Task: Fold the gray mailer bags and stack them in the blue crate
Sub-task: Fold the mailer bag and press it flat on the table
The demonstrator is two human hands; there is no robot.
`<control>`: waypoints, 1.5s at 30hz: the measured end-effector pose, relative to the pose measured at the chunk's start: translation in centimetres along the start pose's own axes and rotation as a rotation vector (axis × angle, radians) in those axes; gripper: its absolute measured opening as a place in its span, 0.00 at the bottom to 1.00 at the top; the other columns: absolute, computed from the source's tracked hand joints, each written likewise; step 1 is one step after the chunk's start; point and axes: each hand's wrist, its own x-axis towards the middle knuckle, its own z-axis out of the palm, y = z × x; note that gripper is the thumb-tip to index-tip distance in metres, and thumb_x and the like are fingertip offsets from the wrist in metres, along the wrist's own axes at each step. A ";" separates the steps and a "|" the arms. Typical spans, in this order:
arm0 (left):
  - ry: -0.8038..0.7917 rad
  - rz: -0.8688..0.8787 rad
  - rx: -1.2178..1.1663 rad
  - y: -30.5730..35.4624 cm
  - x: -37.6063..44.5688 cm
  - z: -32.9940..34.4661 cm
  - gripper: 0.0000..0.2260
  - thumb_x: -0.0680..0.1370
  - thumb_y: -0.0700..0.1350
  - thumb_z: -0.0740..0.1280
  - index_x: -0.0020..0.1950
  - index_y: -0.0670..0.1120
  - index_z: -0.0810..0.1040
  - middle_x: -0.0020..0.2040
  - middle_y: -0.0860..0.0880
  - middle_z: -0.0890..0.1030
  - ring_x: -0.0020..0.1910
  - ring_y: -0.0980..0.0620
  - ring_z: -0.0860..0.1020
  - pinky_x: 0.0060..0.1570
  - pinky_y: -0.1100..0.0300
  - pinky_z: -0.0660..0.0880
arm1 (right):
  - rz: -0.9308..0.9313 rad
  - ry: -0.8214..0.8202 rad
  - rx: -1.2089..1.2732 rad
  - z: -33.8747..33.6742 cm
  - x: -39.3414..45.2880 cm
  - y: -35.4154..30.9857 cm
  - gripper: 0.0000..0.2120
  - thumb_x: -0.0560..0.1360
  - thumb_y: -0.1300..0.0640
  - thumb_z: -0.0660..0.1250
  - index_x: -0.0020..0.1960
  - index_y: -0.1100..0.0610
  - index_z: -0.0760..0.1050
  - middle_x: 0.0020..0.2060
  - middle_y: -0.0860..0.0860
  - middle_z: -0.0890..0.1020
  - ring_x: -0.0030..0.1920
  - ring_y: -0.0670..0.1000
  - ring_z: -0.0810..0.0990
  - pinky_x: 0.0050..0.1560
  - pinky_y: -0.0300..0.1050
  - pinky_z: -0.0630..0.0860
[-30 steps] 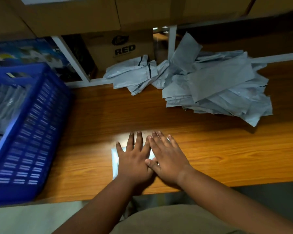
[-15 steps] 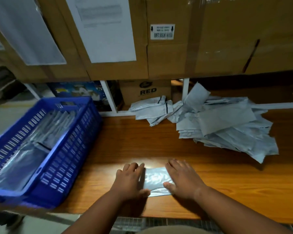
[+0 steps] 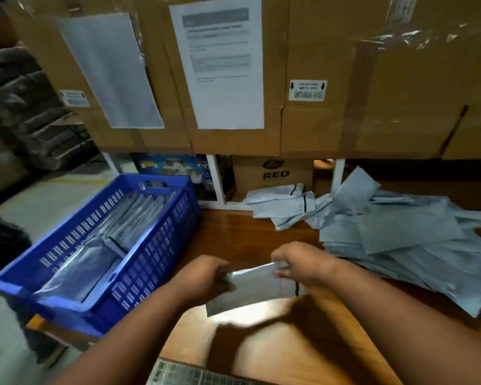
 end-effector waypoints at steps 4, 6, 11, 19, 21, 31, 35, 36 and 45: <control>0.162 -0.090 -0.010 -3.4 -1.4 -6.1 0.09 0.79 0.55 0.76 0.45 0.53 0.81 0.41 0.57 0.82 0.40 0.61 0.80 0.44 0.58 0.80 | -0.080 0.075 -0.007 -5.7 4.1 -3.5 0.05 0.81 0.44 0.72 0.48 0.38 0.76 0.47 0.41 0.79 0.48 0.44 0.78 0.50 0.50 0.82; 0.236 -0.137 0.029 -5.3 -2.3 -9.1 0.06 0.79 0.54 0.76 0.49 0.53 0.84 0.44 0.58 0.84 0.43 0.62 0.81 0.46 0.59 0.80 | -0.115 0.107 -0.038 -8.2 6.3 -5.6 0.03 0.82 0.44 0.70 0.50 0.38 0.77 0.48 0.41 0.79 0.50 0.44 0.78 0.52 0.51 0.82; 0.441 -0.292 0.060 -10.0 -5.7 -14.7 0.08 0.80 0.54 0.75 0.56 0.53 0.87 0.48 0.53 0.86 0.46 0.54 0.83 0.43 0.59 0.75 | -0.230 0.241 -0.047 -13.4 11.6 -11.9 0.06 0.82 0.45 0.69 0.46 0.39 0.77 0.46 0.41 0.80 0.47 0.43 0.79 0.47 0.50 0.82; 0.588 -0.518 0.108 -18.2 -14.3 -17.1 0.06 0.78 0.49 0.75 0.51 0.49 0.88 0.45 0.48 0.87 0.46 0.47 0.83 0.46 0.53 0.78 | -0.464 0.252 -0.215 -15.6 21.3 -25.1 0.06 0.80 0.45 0.68 0.44 0.41 0.76 0.45 0.41 0.80 0.47 0.48 0.80 0.50 0.56 0.81; 0.567 -0.618 0.109 -20.8 -16.4 -16.3 0.06 0.77 0.50 0.76 0.50 0.49 0.88 0.45 0.48 0.87 0.47 0.46 0.83 0.45 0.54 0.77 | -0.518 0.222 -0.252 -14.5 23.6 -28.5 0.05 0.80 0.46 0.68 0.46 0.43 0.76 0.46 0.43 0.81 0.48 0.51 0.81 0.49 0.55 0.81; 0.327 -0.925 0.107 -31.1 -19.5 -11.2 0.04 0.75 0.55 0.73 0.44 0.58 0.79 0.50 0.54 0.83 0.53 0.47 0.81 0.47 0.53 0.78 | -0.572 -0.005 -0.453 -5.5 35.2 -37.2 0.03 0.82 0.50 0.65 0.50 0.43 0.73 0.51 0.50 0.81 0.52 0.58 0.81 0.47 0.49 0.72; 0.330 -0.899 0.091 -33.5 -17.6 -10.5 0.06 0.76 0.54 0.71 0.51 0.56 0.83 0.52 0.53 0.84 0.55 0.46 0.81 0.49 0.53 0.79 | -0.512 -0.031 -0.540 -3.5 38.6 -37.6 0.03 0.79 0.52 0.66 0.50 0.43 0.77 0.47 0.49 0.80 0.45 0.55 0.80 0.47 0.51 0.79; 0.330 -0.889 0.093 -33.8 -17.2 -10.4 0.07 0.76 0.54 0.71 0.52 0.55 0.84 0.53 0.53 0.84 0.56 0.46 0.81 0.49 0.54 0.78 | -0.501 -0.040 -0.539 -3.2 39.1 -37.6 0.03 0.79 0.52 0.67 0.50 0.44 0.78 0.45 0.49 0.79 0.43 0.54 0.79 0.46 0.51 0.81; -0.054 -0.870 0.412 -33.0 -15.7 -9.0 0.07 0.74 0.40 0.68 0.49 0.51 0.79 0.52 0.48 0.83 0.57 0.41 0.81 0.61 0.40 0.67 | -0.594 -0.142 -0.590 -1.1 41.8 -40.0 0.03 0.77 0.49 0.70 0.50 0.45 0.79 0.43 0.48 0.80 0.44 0.56 0.80 0.48 0.52 0.82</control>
